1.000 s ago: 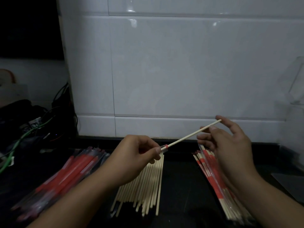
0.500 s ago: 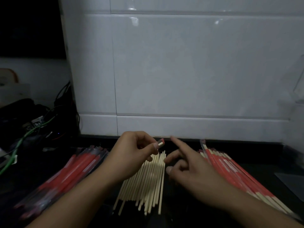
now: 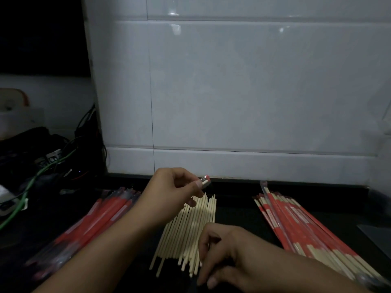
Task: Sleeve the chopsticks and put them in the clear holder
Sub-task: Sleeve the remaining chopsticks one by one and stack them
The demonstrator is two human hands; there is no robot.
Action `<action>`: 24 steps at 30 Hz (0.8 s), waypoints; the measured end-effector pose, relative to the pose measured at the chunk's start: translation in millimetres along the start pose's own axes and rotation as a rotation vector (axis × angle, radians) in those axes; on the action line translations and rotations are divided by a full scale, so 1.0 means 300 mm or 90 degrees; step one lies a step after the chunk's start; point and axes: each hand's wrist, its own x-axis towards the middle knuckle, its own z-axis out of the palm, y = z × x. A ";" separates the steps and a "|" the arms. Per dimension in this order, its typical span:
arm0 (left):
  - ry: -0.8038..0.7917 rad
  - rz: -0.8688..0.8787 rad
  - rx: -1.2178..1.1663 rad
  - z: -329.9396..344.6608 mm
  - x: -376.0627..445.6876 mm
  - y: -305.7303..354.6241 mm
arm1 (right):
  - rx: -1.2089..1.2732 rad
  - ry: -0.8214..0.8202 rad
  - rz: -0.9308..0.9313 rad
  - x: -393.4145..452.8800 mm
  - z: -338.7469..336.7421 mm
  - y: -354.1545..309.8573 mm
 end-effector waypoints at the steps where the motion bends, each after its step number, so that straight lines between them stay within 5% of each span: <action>1: 0.000 0.000 0.001 0.000 -0.001 0.002 | 0.006 0.013 -0.001 0.001 0.002 0.001; 15: 0.003 -0.007 -0.010 0.004 -0.004 0.002 | -0.044 0.084 -0.049 -0.012 -0.002 0.056; 19: -0.001 -0.006 -0.008 0.002 -0.003 0.006 | -0.053 0.486 -0.103 -0.021 -0.072 0.038; 22: -0.019 0.005 0.002 0.006 -0.006 0.010 | 0.176 0.827 -0.073 -0.052 -0.161 0.029; 24: -0.046 0.017 0.011 0.011 -0.012 0.015 | 0.314 0.964 -0.025 -0.083 -0.221 0.044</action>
